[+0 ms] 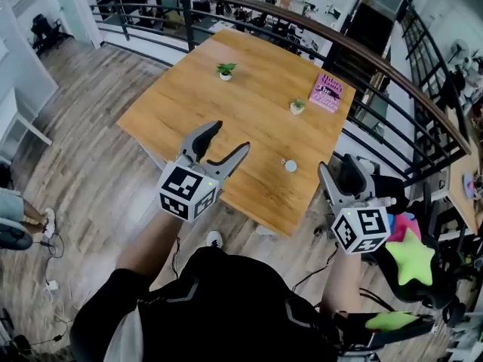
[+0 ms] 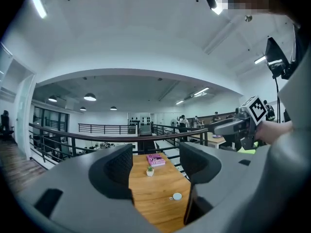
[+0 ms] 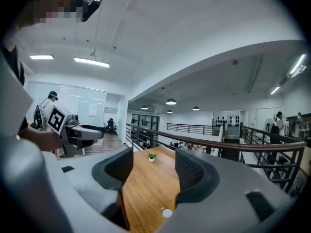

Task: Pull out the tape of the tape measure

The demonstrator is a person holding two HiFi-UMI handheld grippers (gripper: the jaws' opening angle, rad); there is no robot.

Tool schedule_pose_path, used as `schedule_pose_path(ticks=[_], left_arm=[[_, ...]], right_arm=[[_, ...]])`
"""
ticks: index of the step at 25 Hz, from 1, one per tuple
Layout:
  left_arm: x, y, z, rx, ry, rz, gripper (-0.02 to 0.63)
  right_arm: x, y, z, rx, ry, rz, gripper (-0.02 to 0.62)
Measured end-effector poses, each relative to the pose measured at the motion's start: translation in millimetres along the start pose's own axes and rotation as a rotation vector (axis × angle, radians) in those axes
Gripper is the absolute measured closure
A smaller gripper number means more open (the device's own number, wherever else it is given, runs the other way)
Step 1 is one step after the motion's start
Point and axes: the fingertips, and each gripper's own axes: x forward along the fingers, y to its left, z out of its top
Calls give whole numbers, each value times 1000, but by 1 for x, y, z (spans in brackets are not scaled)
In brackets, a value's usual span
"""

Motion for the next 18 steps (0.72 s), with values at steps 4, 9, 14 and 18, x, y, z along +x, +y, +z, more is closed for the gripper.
schedule_pose_path(ticks=[4, 9, 14, 18], left_arm=[[12, 31, -1, -10, -4, -34, 302], [28, 56, -11, -14, 3, -76, 302], [42, 72, -19, -23, 10, -74, 302], [59, 71, -27, -28, 38, -43, 302]], right_arm=[[24, 6, 3, -3, 16, -38, 318], [49, 3, -6, 21, 29, -79, 318], [67, -2, -11, 13, 33, -70, 318], [79, -20, -18, 21, 38, -39, 318]])
